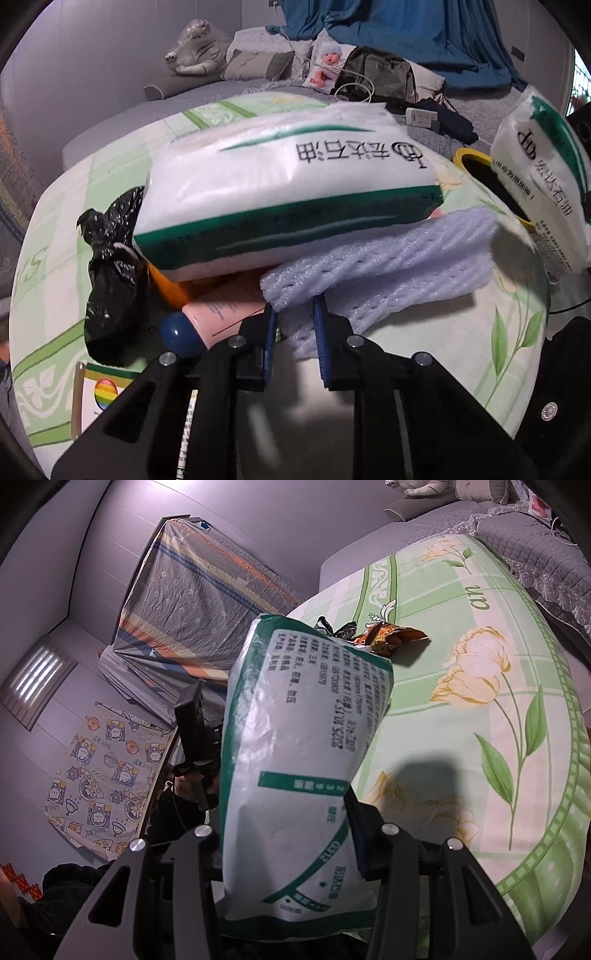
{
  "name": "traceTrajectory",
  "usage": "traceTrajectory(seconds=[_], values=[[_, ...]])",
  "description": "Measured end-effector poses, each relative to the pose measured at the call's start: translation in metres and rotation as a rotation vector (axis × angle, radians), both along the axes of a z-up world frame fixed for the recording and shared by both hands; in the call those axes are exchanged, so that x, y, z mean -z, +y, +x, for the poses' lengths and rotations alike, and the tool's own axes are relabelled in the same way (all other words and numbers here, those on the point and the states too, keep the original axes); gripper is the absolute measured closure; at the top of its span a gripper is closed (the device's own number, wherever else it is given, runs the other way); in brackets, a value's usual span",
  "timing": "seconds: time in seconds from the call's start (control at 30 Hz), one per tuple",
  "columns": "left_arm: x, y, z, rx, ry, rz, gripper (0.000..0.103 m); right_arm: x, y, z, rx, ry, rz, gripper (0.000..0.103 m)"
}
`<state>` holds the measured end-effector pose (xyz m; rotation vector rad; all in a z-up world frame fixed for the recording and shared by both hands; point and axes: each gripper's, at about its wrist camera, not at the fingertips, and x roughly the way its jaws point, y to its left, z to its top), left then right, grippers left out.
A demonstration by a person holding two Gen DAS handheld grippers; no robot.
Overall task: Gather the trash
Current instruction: 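Grasp the purple foam fruit net with the left gripper while the right gripper holds the bag, then carry the foam net and the bag over the yellow-rimmed bin with both grippers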
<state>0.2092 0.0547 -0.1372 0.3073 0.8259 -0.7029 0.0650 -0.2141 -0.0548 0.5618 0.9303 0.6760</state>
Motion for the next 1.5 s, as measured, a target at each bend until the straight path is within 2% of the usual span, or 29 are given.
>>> traceTrajectory(seconds=[0.07,0.1,0.2,0.43,0.6,0.83,1.03,1.27,1.5], values=[[0.001,-0.001,-0.005,0.0,-0.016,0.009,0.085,-0.001,0.0,0.0,0.002,-0.004,0.001,0.06],[0.0,-0.001,-0.007,0.003,-0.021,0.009,0.091,-0.002,-0.001,-0.001,0.004,-0.006,0.0,0.06],[-0.006,-0.001,-0.015,0.016,-0.025,-0.017,0.096,-0.003,-0.001,-0.002,0.006,-0.01,0.001,0.06],[-0.017,0.011,-0.042,0.024,-0.046,-0.061,0.097,-0.001,-0.006,-0.004,0.014,-0.017,0.001,0.06],[-0.035,0.024,-0.066,0.04,-0.071,-0.149,0.097,0.0,-0.009,-0.004,0.023,-0.022,0.009,0.06],[-0.07,0.034,-0.083,0.013,-0.136,-0.249,0.097,0.002,-0.014,-0.006,0.04,-0.023,0.014,0.06],[-0.097,0.012,-0.097,0.06,-0.194,-0.256,0.097,-0.004,-0.03,-0.012,0.098,-0.051,0.014,0.06],[-0.109,-0.015,-0.094,0.101,-0.195,-0.277,0.097,-0.022,-0.074,-0.031,0.233,-0.123,-0.016,0.06],[-0.124,-0.065,-0.081,0.175,-0.192,-0.316,0.097,-0.033,-0.121,-0.055,0.37,-0.176,-0.031,0.06]])
